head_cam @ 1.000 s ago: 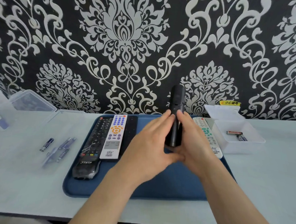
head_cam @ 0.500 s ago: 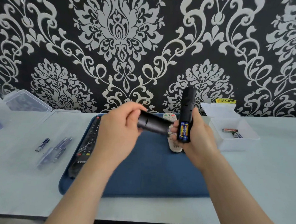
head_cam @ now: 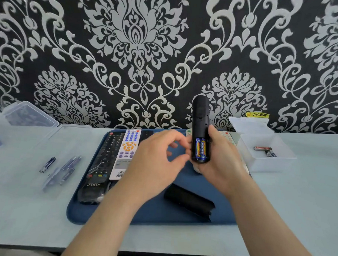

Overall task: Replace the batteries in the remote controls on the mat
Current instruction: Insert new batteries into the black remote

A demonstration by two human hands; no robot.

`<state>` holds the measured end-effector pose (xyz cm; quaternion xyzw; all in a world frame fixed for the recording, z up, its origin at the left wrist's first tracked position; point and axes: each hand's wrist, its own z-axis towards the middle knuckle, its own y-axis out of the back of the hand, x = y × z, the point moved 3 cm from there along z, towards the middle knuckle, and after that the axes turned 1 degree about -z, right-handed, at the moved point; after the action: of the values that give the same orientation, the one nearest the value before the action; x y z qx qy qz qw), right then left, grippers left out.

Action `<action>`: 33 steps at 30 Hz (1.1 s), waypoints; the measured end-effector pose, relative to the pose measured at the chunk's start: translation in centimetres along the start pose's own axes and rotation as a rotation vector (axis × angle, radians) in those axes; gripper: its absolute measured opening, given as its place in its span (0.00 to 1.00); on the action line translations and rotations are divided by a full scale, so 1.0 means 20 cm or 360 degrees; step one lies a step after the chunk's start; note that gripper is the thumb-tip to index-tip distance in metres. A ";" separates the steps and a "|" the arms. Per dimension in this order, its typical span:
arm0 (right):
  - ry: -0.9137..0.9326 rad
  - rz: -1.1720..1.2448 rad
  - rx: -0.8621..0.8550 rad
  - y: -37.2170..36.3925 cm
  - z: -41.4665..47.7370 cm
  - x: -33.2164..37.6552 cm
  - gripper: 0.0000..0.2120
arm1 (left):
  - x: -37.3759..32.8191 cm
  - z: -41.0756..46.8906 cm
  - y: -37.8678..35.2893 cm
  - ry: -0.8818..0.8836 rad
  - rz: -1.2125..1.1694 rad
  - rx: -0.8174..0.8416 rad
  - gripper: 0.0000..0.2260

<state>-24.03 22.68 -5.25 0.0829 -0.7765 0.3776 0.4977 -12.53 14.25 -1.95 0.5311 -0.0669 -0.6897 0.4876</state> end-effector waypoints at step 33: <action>0.0060 -0.0002 0.0403 -0.05 -0.04 0.03 0.36 | -0.04 0.04 -0.10 -0.0358 0.0151 -0.0182 0.10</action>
<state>-23.31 22.65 -4.08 0.1383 -0.7129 0.4739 0.4980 -14.39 15.64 -2.32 0.4179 -0.1067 -0.7238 0.5386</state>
